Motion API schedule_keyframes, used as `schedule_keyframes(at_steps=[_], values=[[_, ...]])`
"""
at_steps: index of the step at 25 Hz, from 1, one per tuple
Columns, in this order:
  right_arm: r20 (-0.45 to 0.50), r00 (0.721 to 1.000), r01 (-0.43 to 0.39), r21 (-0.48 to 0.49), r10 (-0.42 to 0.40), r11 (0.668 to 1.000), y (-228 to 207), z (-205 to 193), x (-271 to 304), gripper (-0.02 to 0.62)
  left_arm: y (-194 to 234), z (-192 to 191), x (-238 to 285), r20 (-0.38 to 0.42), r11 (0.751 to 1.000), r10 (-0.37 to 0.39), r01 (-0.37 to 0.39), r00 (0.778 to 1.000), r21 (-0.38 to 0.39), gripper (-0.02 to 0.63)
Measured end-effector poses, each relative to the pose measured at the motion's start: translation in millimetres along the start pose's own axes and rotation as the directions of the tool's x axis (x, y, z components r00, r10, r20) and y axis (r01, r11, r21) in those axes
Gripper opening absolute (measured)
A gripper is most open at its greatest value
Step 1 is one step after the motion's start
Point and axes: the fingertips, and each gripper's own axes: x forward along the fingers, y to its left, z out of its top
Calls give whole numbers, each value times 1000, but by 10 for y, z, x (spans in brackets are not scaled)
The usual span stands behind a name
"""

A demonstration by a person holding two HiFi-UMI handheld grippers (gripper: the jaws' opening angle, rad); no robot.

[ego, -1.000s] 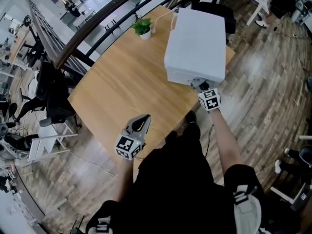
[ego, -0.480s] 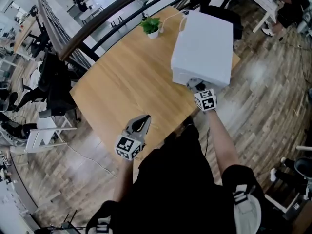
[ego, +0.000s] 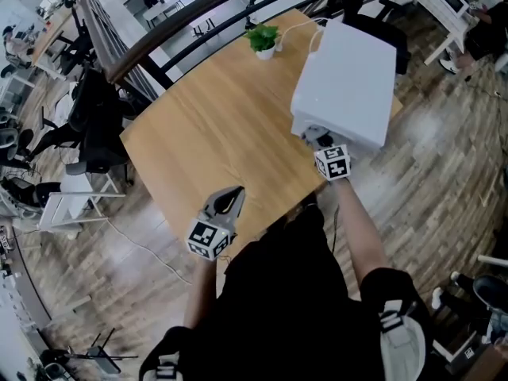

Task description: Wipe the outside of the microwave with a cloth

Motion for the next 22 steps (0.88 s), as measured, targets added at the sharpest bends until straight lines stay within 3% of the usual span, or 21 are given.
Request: schedule_keyframes(at_steps=[11,22], values=[[36,998,-46,4,46,999,246,144,333,18,125,-89,-198,-8,996,80,-81,997,-32,2],[13,997,-70,17,70,997,361,79,541,18,205,-182,-345,-4,990,138,-138,990,-38,2]])
